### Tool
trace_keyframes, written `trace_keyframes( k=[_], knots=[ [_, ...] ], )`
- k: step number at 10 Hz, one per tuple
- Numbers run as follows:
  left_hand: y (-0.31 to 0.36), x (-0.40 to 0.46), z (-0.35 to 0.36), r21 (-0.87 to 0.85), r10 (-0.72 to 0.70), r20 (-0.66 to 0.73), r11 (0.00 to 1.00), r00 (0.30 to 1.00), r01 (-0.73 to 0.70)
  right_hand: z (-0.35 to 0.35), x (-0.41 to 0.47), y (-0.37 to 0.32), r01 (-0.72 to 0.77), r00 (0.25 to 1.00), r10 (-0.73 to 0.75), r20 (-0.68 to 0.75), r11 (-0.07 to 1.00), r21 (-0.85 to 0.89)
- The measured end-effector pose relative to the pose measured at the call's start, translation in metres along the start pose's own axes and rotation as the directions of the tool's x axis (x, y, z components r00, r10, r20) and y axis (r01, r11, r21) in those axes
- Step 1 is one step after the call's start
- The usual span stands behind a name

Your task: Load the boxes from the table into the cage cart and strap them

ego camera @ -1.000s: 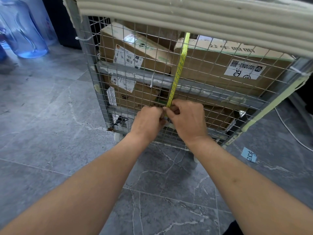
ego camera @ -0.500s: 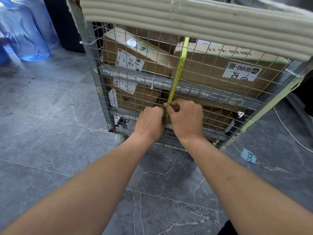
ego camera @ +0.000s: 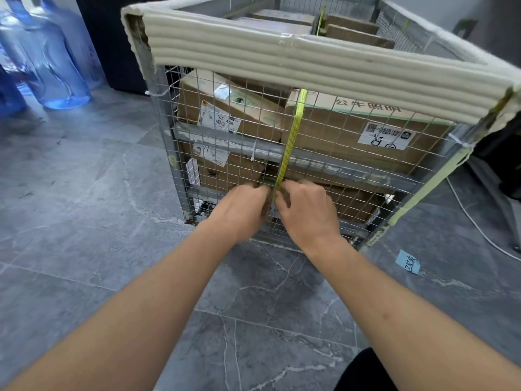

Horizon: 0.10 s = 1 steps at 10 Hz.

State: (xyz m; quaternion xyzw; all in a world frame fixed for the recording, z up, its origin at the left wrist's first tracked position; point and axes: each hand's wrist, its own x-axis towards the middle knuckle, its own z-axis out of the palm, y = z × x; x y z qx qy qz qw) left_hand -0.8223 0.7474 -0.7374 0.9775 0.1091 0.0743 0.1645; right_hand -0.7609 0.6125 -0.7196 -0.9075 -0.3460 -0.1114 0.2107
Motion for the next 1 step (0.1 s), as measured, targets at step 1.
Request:
trace_keyframes(
  k=[1],
  knots=[
    [0.0013,-0.0062,-0.0061,0.057,0.023,0.042,0.998,0.999,-0.026,-0.0110,-0.0029,-0.0032,0.015,1.000,-0.015,-0.027,0.999,-0.029]
  ],
)
